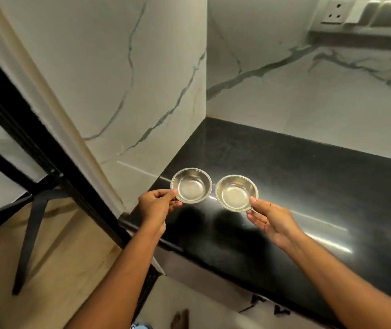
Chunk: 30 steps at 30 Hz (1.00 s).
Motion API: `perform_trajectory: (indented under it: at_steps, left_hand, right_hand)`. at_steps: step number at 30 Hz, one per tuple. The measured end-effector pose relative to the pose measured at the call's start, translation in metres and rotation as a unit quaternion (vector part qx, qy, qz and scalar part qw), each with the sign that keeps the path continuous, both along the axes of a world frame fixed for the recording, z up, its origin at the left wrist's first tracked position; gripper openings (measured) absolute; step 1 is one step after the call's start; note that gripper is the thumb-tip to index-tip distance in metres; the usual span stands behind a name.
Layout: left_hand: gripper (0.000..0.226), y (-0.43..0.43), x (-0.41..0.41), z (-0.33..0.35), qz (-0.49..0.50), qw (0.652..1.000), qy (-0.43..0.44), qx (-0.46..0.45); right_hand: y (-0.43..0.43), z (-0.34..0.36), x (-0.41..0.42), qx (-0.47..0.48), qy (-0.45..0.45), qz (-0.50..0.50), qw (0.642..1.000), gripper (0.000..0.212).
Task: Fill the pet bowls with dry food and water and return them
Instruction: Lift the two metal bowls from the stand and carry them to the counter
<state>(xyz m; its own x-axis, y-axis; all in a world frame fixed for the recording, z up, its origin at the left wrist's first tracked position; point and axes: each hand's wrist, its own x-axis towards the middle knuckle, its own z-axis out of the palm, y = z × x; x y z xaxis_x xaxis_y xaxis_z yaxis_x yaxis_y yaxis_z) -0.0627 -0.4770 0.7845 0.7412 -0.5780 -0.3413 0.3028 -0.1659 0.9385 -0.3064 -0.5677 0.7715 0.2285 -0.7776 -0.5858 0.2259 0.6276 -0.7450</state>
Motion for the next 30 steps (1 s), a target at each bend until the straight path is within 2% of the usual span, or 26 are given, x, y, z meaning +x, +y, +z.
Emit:
perform_trajectory:
  at_steps: [12, 21, 30]
  left_hand:
    - [0.011, -0.11, 0.028, -0.02, -0.153, 0.988, 0.001, 0.026]
    - [0.017, -0.134, 0.043, -0.047, -0.191, 0.981, 0.016, 0.031]
    - [0.019, -0.133, 0.051, -0.058, -0.202, 0.978, 0.023, 0.04]
  right_hand:
    - [-0.036, -0.023, 0.024, 0.02, 0.03, -0.174, 0.984, 0.025]
    - [-0.05, -0.041, 0.04, 0.025, 0.056, -0.22, 0.974, 0.022]
    - [-0.05, -0.043, 0.038, 0.005, 0.094, -0.225, 0.97, 0.033]
